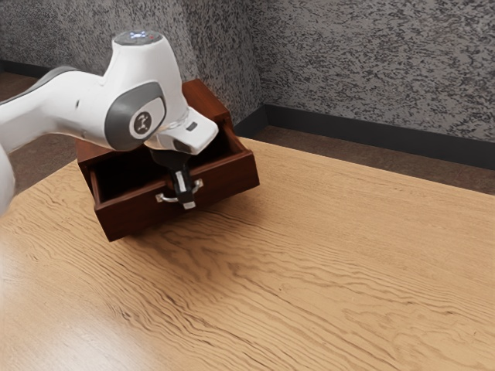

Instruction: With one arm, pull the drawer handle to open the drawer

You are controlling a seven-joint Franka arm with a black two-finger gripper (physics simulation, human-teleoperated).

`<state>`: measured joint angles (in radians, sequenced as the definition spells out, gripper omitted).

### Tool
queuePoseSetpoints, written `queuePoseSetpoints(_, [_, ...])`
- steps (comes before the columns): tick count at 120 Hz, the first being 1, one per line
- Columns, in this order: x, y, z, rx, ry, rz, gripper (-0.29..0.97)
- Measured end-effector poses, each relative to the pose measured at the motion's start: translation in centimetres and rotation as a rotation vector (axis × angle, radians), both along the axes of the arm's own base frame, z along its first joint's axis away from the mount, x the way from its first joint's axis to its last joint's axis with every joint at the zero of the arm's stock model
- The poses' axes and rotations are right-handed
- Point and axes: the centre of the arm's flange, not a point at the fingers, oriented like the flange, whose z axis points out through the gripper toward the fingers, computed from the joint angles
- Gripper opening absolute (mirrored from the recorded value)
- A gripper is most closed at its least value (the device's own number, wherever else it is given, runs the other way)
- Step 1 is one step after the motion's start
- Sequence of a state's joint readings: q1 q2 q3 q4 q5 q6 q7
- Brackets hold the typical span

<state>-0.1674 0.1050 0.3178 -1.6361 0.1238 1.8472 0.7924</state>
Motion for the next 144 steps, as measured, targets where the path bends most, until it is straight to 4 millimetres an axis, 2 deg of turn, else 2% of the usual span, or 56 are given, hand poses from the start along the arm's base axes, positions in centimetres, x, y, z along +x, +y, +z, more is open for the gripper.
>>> queuePoseSetpoints(17, [-0.8, -1.2, 0.0, 0.006, 0.006, -0.016, 0.00])
queuePoseSetpoints(34, [-0.9, -1.4, -0.1, 0.009, 0.009, -0.013, 0.11])
queuePoseSetpoints(56, [-1.3, -1.7, 0.9, 0.003, -0.006, -0.013, 0.17])
queuePoseSetpoints(62, [-1.6, -1.7, 1.8, 0.000, -0.020, -0.013, 0.16])
queuePoseSetpoints(72, [-2.5, -1.8, 3.9, -0.007, -0.055, -0.018, 0.24])
queuePoseSetpoints(83, [-2.8, -1.7, 8.0, -0.007, -0.117, -0.028, 0.32])
queuePoseSetpoints(98, [-2.7, -1.7, 12.1, -0.036, -0.149, -0.038, 0.47])
queuePoseSetpoints(103, [-3.1, -1.7, 13.8, -0.054, -0.153, -0.043, 0.51])
queuePoseSetpoints(111, [-3.9, -1.8, 14.8, -0.092, -0.120, -0.048, 0.55])
queuePoseSetpoints(117, [-4.9, -1.7, 16.4, -0.108, -0.104, -0.052, 0.58])
queuePoseSetpoints(123, [-5.6, -1.6, 16.9, -0.124, -0.071, -0.057, 0.60])
queuePoseSetpoints(144, [-6.9, -1.0, 16.4, -0.177, 0.023, -0.072, 0.65])
